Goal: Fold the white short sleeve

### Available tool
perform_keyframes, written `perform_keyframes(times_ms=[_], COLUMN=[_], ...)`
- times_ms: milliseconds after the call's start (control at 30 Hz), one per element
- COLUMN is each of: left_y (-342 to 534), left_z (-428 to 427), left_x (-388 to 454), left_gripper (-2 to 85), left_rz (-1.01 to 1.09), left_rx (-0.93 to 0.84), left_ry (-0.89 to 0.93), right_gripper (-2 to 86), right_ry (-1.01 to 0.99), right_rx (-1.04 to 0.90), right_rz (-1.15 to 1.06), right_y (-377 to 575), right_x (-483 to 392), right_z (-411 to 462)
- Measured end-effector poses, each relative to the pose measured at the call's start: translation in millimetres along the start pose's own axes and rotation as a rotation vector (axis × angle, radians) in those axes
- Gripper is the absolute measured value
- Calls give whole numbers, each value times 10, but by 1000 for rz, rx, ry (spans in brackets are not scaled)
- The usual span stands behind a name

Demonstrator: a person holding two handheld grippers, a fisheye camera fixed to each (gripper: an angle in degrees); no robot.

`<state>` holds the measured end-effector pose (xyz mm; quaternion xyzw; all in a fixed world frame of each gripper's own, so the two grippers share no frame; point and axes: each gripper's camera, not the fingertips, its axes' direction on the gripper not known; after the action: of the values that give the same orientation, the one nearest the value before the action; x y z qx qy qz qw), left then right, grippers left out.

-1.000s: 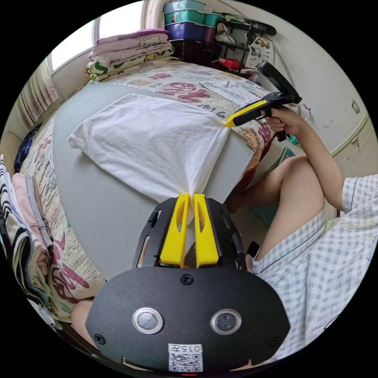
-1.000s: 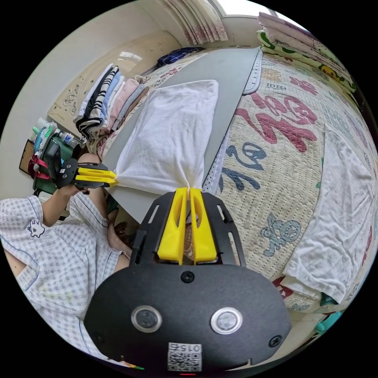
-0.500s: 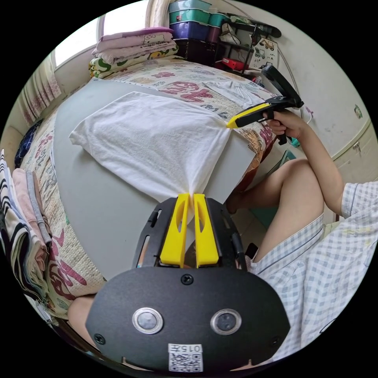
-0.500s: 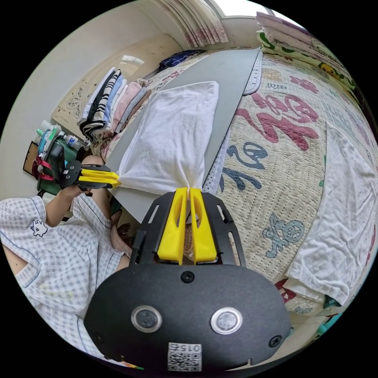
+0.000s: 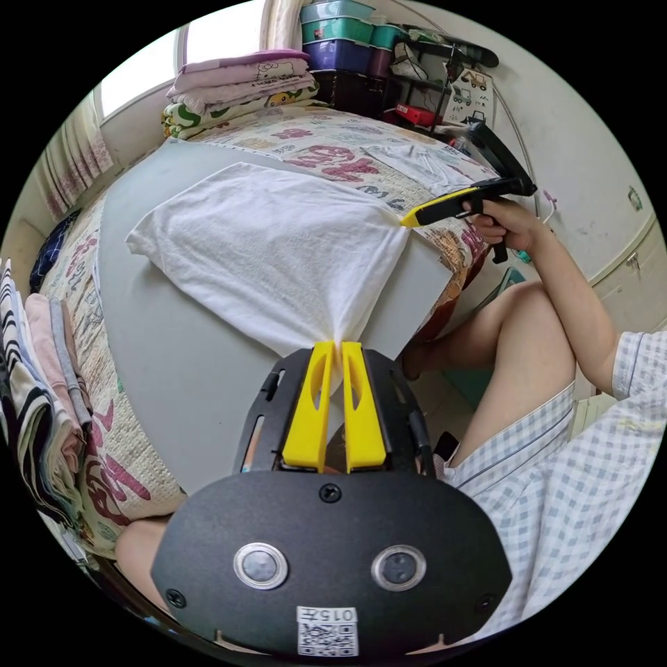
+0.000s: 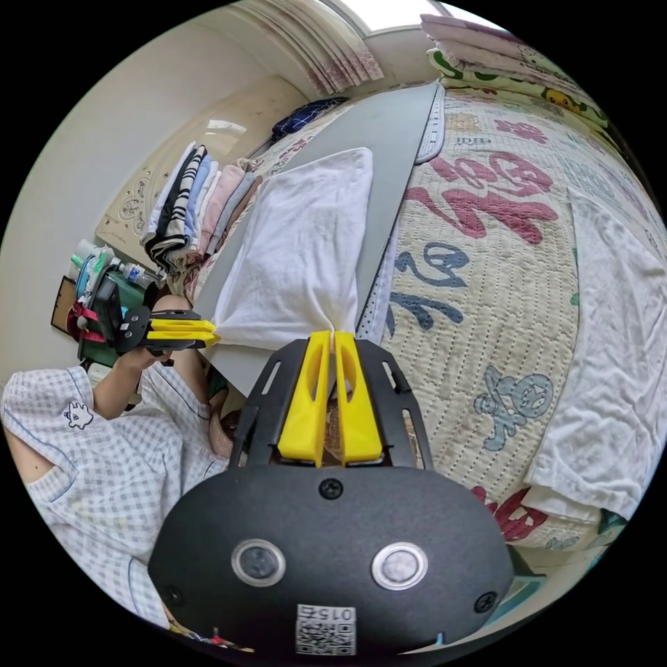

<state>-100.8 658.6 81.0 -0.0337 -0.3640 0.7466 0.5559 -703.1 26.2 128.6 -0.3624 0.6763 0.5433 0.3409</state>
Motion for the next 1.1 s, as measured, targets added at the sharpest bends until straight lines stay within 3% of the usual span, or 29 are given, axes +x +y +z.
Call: perform_keyframes(times_ms=[200, 500, 600, 733, 967, 1100], left_y=[91, 210, 241, 245, 245, 225], left_z=[45, 125, 168, 248, 422, 539], left_x=[-70, 109, 130, 313, 200, 305], left_gripper=[11, 12, 13, 15, 17, 19], left_rz=[-19, 22, 42, 127, 173, 302], left_rx=[46, 115, 133, 139, 143, 122], left_ry=[56, -14, -20, -116, -81, -162], right_gripper=[-6, 35, 42, 32, -1, -4], right_ry=[61, 109, 104, 131, 412, 503], right_rx=[-2, -106, 37, 324, 557, 699], right_rz=[70, 344, 432, 412, 160, -2], right_y=[-111, -508, -745, -1362, -2249, -2323], right_x=[-384, -902, -1203, -2270, -5123, -6318], right_z=[438, 1099, 828, 26, -890, -925])
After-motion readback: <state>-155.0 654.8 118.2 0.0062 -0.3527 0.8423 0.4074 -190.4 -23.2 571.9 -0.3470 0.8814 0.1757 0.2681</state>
